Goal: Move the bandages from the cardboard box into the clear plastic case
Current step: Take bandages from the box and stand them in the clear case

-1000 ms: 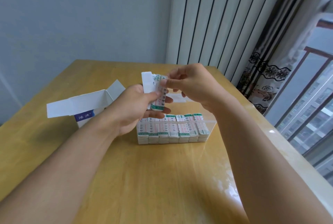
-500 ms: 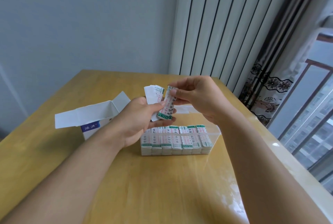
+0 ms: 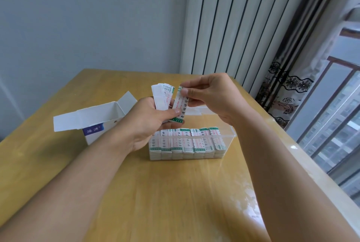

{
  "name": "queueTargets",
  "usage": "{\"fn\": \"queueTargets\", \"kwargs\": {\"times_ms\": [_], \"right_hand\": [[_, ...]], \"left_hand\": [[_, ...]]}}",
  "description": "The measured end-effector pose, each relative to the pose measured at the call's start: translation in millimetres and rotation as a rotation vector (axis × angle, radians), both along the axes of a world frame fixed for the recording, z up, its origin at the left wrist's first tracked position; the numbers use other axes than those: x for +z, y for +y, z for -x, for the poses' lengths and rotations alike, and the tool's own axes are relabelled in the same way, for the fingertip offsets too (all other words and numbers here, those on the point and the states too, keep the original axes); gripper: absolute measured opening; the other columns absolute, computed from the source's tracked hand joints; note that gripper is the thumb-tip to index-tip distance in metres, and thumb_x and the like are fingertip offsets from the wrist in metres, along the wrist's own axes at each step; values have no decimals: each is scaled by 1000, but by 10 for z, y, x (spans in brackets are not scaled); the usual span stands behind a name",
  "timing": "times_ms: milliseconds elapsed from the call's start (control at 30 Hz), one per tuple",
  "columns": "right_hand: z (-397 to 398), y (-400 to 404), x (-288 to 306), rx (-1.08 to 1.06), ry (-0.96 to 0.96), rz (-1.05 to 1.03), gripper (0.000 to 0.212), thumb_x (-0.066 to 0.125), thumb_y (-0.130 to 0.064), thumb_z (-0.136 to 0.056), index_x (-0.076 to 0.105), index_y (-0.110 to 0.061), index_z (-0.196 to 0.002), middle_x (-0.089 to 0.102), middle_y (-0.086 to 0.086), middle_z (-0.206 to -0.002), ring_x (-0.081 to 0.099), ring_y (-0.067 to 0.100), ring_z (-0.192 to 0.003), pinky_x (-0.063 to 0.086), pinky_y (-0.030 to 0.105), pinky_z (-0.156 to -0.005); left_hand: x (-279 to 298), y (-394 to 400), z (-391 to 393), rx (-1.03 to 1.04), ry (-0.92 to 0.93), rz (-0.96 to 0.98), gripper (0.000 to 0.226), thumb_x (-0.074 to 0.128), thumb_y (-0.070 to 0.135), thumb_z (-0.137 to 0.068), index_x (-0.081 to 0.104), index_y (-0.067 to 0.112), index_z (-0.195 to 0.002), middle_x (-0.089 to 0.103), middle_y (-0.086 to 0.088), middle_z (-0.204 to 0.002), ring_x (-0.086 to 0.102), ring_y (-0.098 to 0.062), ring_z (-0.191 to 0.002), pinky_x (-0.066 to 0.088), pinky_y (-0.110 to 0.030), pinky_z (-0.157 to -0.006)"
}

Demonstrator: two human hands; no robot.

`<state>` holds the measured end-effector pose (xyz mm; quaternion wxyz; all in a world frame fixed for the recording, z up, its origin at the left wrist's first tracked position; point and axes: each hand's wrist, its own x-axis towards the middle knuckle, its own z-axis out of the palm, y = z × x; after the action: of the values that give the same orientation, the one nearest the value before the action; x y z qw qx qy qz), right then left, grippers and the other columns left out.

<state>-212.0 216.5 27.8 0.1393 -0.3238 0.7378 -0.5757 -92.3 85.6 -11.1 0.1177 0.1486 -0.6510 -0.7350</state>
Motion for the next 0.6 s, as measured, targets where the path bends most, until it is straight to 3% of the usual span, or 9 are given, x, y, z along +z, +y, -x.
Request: {"fn": "queueTargets", "kwargs": {"times_ms": [267, 433, 600], "right_hand": [[217, 250, 112, -4, 33, -51, 6, 79, -6, -83, 75, -7, -87, 78, 12, -84, 77, 24, -83, 62, 26, -75], [396, 439, -63, 23, 191, -478, 7, 80, -8, -84, 79, -10, -90, 79, 1, -80, 77, 16, -75, 62, 26, -75], [410, 462, -114, 2, 258, -551, 8, 79, -10, -85, 80, -15, -91, 78, -4, -78, 76, 10, -69, 62, 30, -81]], "left_hand": [[-13, 37, 9, 41, -4, 37, 21, 58, 17, -102, 68, 1, -111, 74, -18, -106, 76, -30, -86, 63, -29, -73], [-3, 45, 2, 48, -9, 43, 19, 56, 16, -103, 66, 0, -108, 73, -18, -102, 75, -27, -81, 63, -29, -72], [7, 54, -5, 48, -20, 58, 18, 56, 15, -103, 67, 2, -109, 72, -19, -105, 76, -33, -88, 62, -27, -71]]}}
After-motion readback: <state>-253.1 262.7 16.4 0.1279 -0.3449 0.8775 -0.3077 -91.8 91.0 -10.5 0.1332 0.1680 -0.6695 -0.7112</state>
